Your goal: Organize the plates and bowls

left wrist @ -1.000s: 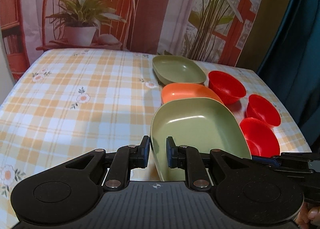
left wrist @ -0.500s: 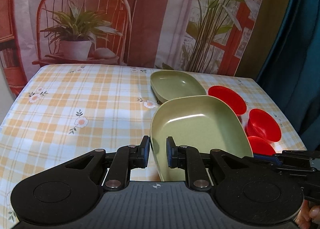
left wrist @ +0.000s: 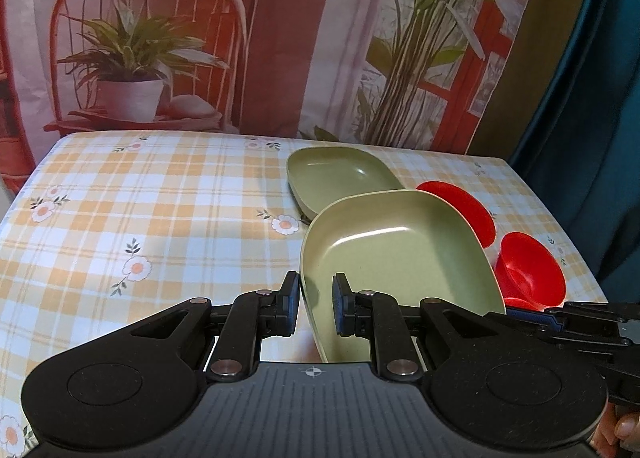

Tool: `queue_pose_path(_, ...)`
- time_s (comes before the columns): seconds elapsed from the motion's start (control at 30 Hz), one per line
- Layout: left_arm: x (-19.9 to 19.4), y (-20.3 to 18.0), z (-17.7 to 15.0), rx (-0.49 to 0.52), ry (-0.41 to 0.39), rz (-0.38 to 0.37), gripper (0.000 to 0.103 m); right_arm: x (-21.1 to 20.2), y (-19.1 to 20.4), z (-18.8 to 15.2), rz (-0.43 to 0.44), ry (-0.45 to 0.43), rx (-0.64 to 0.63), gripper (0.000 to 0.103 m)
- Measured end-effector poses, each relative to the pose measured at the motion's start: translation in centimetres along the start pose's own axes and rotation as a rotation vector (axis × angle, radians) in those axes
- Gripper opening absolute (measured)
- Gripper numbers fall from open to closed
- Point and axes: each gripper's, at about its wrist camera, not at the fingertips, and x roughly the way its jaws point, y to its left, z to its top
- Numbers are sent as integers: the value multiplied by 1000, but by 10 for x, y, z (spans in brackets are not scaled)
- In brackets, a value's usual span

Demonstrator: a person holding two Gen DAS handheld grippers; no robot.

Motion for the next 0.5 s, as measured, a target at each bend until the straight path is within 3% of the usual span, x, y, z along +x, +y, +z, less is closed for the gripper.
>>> queue_pose_path(0.5, 24, -3, 24, 48, 59, -9, 19, 9, -14, 24, 8, 34, 5, 12)
